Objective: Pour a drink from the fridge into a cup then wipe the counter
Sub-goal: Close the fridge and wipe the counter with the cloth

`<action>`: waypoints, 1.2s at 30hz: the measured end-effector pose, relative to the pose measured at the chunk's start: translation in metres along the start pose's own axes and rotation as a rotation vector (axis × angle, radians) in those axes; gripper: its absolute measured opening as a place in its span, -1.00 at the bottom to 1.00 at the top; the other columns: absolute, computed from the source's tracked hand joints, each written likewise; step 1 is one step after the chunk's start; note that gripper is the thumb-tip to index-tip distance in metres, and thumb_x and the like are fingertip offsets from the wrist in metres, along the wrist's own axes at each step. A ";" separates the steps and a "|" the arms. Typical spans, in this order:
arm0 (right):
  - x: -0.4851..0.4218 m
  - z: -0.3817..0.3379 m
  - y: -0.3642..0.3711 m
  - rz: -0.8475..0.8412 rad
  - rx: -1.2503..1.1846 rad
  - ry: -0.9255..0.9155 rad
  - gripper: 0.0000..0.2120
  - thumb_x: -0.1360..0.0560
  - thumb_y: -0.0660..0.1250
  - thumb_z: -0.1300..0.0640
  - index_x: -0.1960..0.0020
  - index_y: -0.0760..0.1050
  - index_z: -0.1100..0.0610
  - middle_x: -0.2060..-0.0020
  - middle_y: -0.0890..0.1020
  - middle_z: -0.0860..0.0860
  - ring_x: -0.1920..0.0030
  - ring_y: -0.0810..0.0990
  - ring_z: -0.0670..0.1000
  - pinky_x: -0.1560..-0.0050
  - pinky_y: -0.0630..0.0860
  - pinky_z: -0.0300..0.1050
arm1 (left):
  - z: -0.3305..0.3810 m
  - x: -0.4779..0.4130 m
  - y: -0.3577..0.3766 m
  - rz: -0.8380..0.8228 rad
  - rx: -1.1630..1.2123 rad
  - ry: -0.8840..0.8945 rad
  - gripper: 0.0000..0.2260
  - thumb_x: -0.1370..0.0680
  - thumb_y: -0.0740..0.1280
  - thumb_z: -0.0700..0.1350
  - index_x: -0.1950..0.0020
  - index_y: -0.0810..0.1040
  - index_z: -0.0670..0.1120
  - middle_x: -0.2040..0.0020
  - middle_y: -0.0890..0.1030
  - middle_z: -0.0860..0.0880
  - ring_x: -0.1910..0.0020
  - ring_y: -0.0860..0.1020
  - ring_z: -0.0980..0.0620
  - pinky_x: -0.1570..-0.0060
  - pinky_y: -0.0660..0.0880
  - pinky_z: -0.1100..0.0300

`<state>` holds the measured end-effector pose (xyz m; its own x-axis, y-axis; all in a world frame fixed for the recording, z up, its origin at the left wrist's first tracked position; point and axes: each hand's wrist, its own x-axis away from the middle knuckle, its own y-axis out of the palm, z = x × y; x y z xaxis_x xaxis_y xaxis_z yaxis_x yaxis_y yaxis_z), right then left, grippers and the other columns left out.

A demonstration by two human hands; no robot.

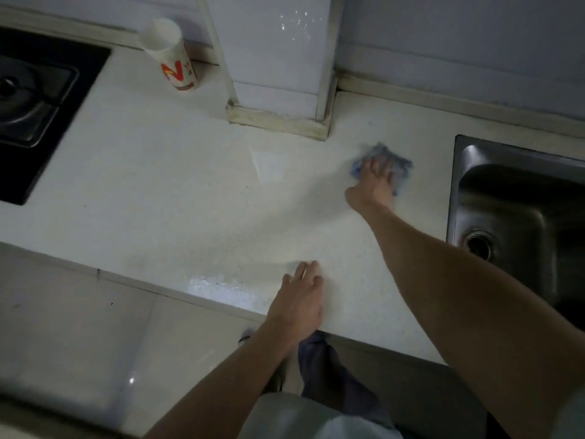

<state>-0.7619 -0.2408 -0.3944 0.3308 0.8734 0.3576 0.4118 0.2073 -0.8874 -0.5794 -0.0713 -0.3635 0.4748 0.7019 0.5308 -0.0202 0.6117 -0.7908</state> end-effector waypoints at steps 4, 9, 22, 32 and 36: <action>0.019 -0.047 0.033 -0.046 0.049 -0.299 -0.19 -0.45 0.26 0.21 -0.58 -0.09 0.10 -0.57 -0.09 0.08 -0.56 -0.15 0.16 -0.56 -0.06 0.09 | 0.001 0.001 0.002 -0.064 -0.059 0.010 -0.51 -0.58 0.17 -0.20 -0.50 0.18 -0.22 -0.59 -0.06 -0.17 -0.56 -0.06 -0.19 -0.49 0.10 -0.18; 0.021 -0.029 0.029 -0.051 0.135 -0.447 -0.22 -0.46 0.17 0.32 -0.59 -0.07 0.04 -0.59 -0.08 -0.01 -0.57 -0.16 0.03 -0.56 -0.14 0.02 | -0.011 -0.005 -0.004 -0.115 0.014 0.057 -0.51 -0.56 0.19 -0.26 -0.50 0.24 -0.22 -0.58 0.00 -0.14 -0.56 -0.02 -0.17 -0.48 0.14 -0.13; 0.036 0.081 -0.003 0.063 -0.100 0.247 -0.21 -0.46 0.24 0.25 -0.57 -0.07 -0.02 -0.56 0.00 0.12 -0.53 0.05 0.25 -0.43 0.22 0.30 | -0.013 -0.001 -0.014 -0.148 0.064 0.104 -0.49 -0.50 0.20 -0.27 -0.46 0.29 -0.26 -0.57 0.03 -0.13 -0.54 0.01 -0.16 -0.48 0.18 -0.10; 0.106 -0.020 0.056 -0.049 0.117 -0.521 -0.20 -0.43 0.22 0.33 -0.59 -0.02 0.06 -0.58 -0.01 -0.01 -0.57 -0.14 0.02 -0.56 -0.17 0.01 | -0.026 0.004 -0.010 -0.162 0.056 0.174 -0.35 -0.48 0.24 -0.22 -0.55 0.11 -0.16 -0.59 -0.01 -0.11 -0.57 -0.05 -0.13 -0.45 0.22 -0.06; 0.114 0.061 0.026 0.073 0.079 -0.329 -0.23 -0.43 0.19 0.42 -0.58 0.06 0.07 -0.57 0.08 0.01 -0.57 -0.04 0.02 -0.56 -0.05 0.03 | -0.031 0.019 -0.013 -0.092 0.015 0.235 -0.44 -0.50 0.22 -0.25 -0.50 0.21 -0.18 -0.54 0.13 -0.13 -0.50 0.13 -0.11 -0.39 0.27 0.02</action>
<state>-0.7653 -0.1086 -0.3940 0.0603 0.9797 0.1913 0.3259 0.1618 -0.9315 -0.5428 -0.0775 -0.3529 0.6667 0.5401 0.5137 0.0203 0.6758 -0.7368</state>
